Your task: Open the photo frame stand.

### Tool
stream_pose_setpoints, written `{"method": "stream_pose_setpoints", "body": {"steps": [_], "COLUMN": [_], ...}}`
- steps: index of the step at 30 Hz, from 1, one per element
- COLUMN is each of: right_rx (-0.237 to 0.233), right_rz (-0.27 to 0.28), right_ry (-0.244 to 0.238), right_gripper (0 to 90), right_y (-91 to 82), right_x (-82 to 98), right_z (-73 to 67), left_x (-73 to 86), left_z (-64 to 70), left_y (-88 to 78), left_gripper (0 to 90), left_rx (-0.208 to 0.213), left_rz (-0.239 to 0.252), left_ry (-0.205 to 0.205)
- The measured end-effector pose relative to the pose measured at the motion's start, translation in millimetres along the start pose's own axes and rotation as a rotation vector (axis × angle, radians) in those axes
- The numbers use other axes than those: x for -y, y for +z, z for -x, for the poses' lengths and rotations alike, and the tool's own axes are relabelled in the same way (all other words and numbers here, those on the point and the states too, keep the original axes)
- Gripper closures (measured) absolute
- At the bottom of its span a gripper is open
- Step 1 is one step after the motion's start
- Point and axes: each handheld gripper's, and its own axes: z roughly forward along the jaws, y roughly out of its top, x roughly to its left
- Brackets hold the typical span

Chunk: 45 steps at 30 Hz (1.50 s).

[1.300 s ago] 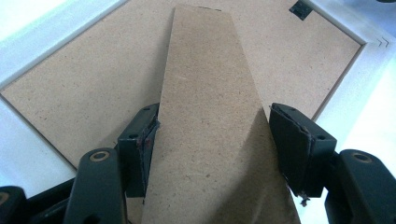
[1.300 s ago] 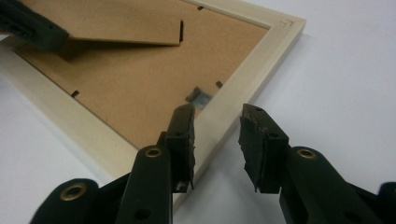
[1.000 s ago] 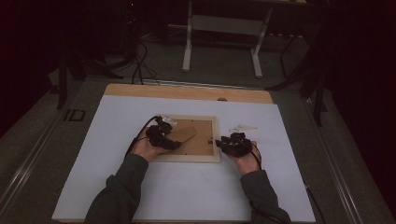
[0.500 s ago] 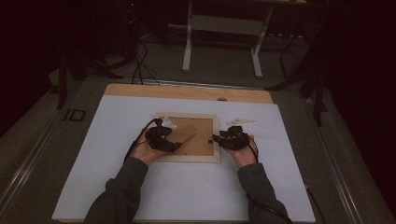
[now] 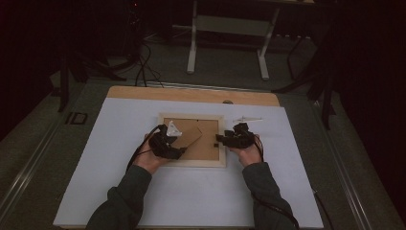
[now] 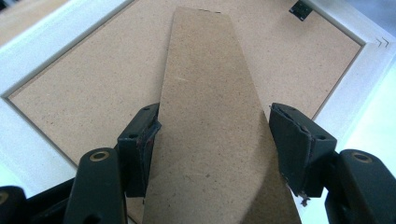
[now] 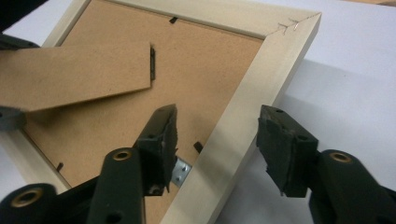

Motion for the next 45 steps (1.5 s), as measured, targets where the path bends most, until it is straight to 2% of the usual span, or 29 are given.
{"method": "stream_pose_setpoints", "body": {"steps": [5, 16, 23, 26, 28, 30, 33, 37, 41, 45], "right_rx": [-0.014, -0.041, -0.088, -0.125, -0.154, -0.159, -0.167, -0.193, -0.191, -0.182], "right_rz": [0.017, 0.014, 0.016, 0.007, 0.007, 0.013, 0.030, 0.071, 0.097, 0.109], "right_ry": [0.028, 0.061, 0.091, 0.099, 0.102, 0.101, 0.112, 0.152, 0.164, 0.157], "right_gripper": [43.0, 42.3, 41.8, 40.9, 41.3, 41.0, 44.6, 49.5, 52.4, 54.0], "right_y": [-0.9, 1.2, 1.2, 3.6, 5.2, 5.2, 2.9, -1.2, -4.8, -8.7], "right_x": [-4.2, -11.6, -13.1, -13.0, -13.2, -14.0, -13.9, -12.9, -13.7, -16.3], "right_z": [3.5, 11.7, 20.6, 22.4, 22.7, 21.4, 22.0, 25.4, 25.7, 24.6], "left_x": [1.8, 4.7, 6.2, 5.8, 5.5, 5.8, 6.2, 4.8, 2.6, 1.3], "left_z": [6.5, 14.4, 20.2, 23.6, 23.8, 23.4, 23.3, 23.8, 22.7, 22.1], "left_y": [-4.4, -8.4, -11.6, -14.0, -15.2, -16.0, -16.9, -18.5, -19.6, -20.2], "left_gripper": [38.5, 38.5, 38.5, 38.5, 38.5, 38.5, 38.5, 38.5, 38.5, 38.5], "left_rx": [-0.032, -0.075, -0.103, -0.117, -0.116, -0.114, -0.122, -0.138, -0.146, -0.151], "left_rz": [0.024, 0.050, 0.077, 0.098, 0.105, 0.105, 0.118, 0.123, 0.131, 0.140], "left_ry": [0.031, 0.070, 0.109, 0.139, 0.147, 0.149, 0.154, 0.169, 0.172, 0.169]}}
